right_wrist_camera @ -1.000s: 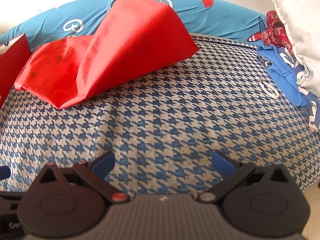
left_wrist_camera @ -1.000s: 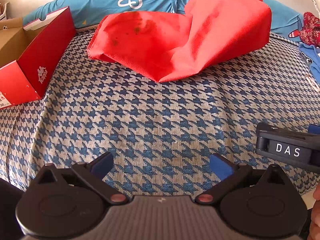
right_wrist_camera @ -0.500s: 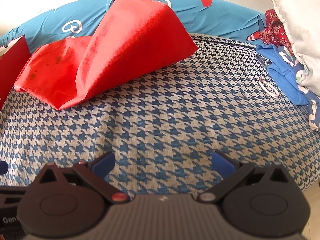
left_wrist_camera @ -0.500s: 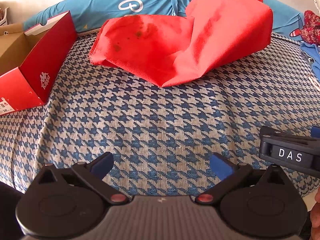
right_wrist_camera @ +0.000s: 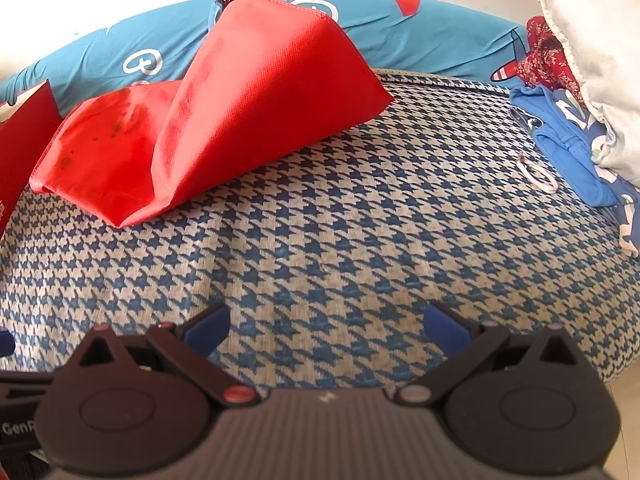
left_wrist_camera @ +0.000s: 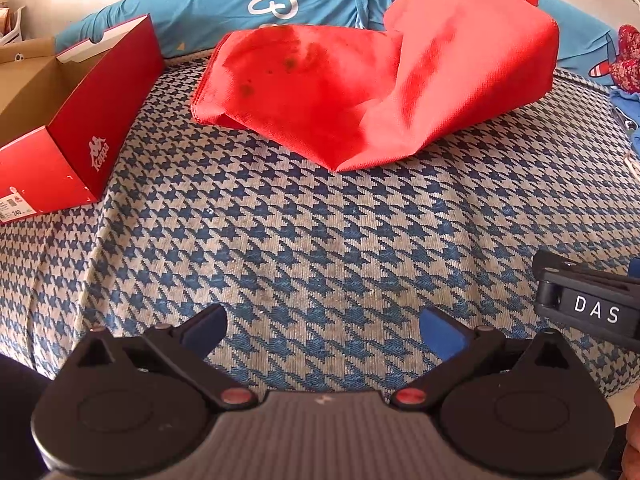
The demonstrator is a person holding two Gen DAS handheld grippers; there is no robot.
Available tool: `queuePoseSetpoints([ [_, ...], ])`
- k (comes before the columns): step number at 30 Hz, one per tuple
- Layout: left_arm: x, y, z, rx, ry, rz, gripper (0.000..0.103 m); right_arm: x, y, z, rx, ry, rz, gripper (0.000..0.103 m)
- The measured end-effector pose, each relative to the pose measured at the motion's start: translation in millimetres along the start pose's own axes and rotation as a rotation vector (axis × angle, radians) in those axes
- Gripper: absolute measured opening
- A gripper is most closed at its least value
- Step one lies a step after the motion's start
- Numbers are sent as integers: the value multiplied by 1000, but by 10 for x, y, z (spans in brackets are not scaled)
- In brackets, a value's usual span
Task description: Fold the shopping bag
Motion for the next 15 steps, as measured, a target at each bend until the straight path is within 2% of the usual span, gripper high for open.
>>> queuePoseSetpoints([
  [15,42,-27,-3,5,16,0,103,66,-14,-21,15,20,-7,103],
])
Point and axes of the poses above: each gripper's, at about its wrist camera, not at the fingertips, and z roughly the way its jaws point, y to its right, x to its top, the point moved 9 cm from there along z, roughly the way its jaws point, and after that the axes turned 4 degrees about -y, right-handed, at the moved point
